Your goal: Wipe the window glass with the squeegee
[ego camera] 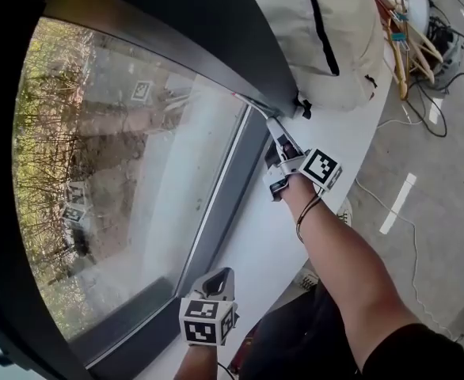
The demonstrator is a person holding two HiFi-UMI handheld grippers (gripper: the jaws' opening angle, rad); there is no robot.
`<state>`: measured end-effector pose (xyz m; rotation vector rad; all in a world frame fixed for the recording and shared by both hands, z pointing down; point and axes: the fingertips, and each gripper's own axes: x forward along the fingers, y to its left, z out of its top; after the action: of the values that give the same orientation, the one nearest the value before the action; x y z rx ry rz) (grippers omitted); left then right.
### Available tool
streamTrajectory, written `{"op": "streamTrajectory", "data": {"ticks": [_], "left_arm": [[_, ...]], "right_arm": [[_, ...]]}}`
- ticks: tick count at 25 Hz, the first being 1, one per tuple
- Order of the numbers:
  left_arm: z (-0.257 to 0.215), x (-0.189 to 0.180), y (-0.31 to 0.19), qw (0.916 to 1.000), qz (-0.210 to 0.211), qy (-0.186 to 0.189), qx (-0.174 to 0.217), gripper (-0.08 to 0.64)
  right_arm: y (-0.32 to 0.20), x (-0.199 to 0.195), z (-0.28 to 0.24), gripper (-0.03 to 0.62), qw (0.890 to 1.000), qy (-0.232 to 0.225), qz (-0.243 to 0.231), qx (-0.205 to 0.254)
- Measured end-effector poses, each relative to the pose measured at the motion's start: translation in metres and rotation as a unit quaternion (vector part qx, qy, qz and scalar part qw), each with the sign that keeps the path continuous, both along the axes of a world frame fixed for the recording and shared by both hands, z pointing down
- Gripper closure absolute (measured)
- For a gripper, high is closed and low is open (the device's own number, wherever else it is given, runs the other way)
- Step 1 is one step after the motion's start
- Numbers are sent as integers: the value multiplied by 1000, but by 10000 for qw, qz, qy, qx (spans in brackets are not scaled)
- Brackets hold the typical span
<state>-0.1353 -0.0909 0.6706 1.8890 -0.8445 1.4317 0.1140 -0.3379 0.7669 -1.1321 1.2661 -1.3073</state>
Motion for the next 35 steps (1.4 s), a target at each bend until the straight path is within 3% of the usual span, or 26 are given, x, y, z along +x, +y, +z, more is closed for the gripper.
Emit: {"op": "streamTrajectory", "data": {"ticks": [18,35], "left_arm": [[8,-63,41,9995,-297,49,64,560],[9,-136,104,9983,-572,72,129,560]], "right_arm": [[61,-88,-11,497,9990,-217,-329,234],[146,-221,-14,497,9928,-450,-1070,303]]}}
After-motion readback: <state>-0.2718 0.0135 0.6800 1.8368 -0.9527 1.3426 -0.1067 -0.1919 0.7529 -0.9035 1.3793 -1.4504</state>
